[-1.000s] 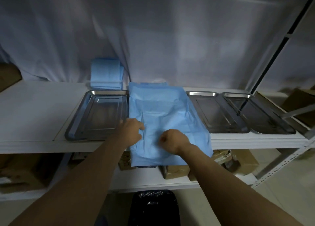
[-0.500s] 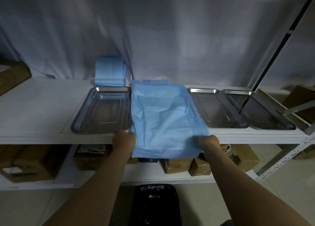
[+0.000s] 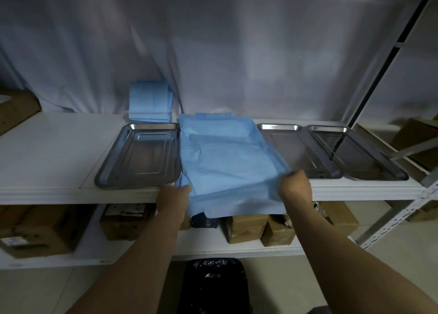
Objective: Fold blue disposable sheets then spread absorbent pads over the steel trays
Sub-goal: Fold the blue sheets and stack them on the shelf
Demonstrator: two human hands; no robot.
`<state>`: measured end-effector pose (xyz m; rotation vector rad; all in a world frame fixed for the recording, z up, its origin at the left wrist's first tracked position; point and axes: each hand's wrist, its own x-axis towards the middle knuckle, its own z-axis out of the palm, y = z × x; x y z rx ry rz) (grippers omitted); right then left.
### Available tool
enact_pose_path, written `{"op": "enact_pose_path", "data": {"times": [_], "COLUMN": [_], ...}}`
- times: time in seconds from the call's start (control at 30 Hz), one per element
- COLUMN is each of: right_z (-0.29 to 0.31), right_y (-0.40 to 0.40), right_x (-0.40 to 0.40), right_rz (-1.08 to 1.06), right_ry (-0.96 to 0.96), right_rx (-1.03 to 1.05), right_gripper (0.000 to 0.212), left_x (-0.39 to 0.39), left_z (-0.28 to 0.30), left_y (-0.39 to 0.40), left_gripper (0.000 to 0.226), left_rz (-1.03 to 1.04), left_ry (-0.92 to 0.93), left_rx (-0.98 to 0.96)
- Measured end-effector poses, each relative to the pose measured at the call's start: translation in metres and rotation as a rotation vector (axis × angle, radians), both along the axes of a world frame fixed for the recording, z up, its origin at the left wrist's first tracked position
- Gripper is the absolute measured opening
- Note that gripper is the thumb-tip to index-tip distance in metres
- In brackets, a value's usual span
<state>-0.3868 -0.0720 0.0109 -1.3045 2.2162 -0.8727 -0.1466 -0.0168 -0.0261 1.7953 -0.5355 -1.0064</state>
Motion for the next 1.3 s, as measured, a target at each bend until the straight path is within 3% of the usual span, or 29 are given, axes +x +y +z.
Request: {"op": "enact_pose_path", "data": {"times": [0.1, 0.23, 0.43, 0.53, 0.63, 0.73, 0.8, 0.87, 0.97, 1.03, 1.1, 1.17, 1.23, 1.3], "right_z": [-0.013, -0.017, -0.016, -0.021, -0.020, -0.014, -0.012, -0.015, -0.021, -0.024, -0.024, -0.023, -0.021, -0.022], "right_y": [0.001, 0.000, -0.002, -0.002, 0.000, 0.002, 0.004, 0.003, 0.003, 0.003, 0.003, 0.002, 0.001, 0.001], "right_x": [-0.005, -0.002, 0.000, -0.001, 0.000, -0.001, -0.004, -0.004, 0.000, 0.002, 0.003, 0.002, 0.001, 0.002], "right_rz": [0.044, 0.024, 0.031, 0.058, 0.060, 0.018, -0.013, -0.001, 0.023, 0.018, 0.016, 0.013, 0.017, 0.041], "right_ry": [0.031, 0.018, 0.022, -0.051, -0.122, -0.171, -0.129, -0.171, -0.199, -0.259, -0.298, -0.277, -0.243, -0.221], "right_rx": [0.151, 0.181, 0.215, 0.199, 0.139, -0.033, -0.001, 0.125, 0.210, 0.189, 0.149, 0.108, 0.128, 0.191], "right_gripper": [0.037, 0.039, 0.038, 0.038, 0.034, 0.028, 0.031, 0.035, 0.042, 0.045, 0.039, 0.030, 0.028, 0.031], "left_x": [0.002, 0.003, 0.007, 0.014, 0.012, 0.015, 0.020, 0.020, 0.019, 0.025, 0.023, 0.017, 0.017, 0.018], "left_z": [0.007, 0.007, 0.008, -0.006, 0.002, 0.014, 0.014, 0.013, 0.005, -0.017, -0.017, 0.006, 0.013, 0.011], "left_y": [-0.005, -0.009, -0.004, -0.011, -0.008, -0.007, -0.008, -0.004, 0.001, -0.007, -0.006, 0.006, 0.011, 0.011], "left_gripper": [0.015, 0.028, 0.044, 0.064, 0.046, 0.033, 0.029, 0.025, 0.049, 0.071, 0.063, 0.039, 0.021, 0.019], "left_rz": [0.063, 0.103, 0.180, 0.140, 0.034, 0.040, 0.099, 0.110, 0.048, -0.009, -0.063, -0.012, 0.087, 0.094], "left_ry": [-0.136, -0.210, -0.123, 0.034, 0.103, 0.022, -0.002, 0.091, 0.244, 0.215, 0.135, 0.068, 0.104, 0.161], "left_rx": [-0.008, 0.036, 0.028, 0.004, 0.021, -0.017, -0.028, 0.026, -0.013, -0.049, -0.046, -0.049, -0.024, 0.015]}}
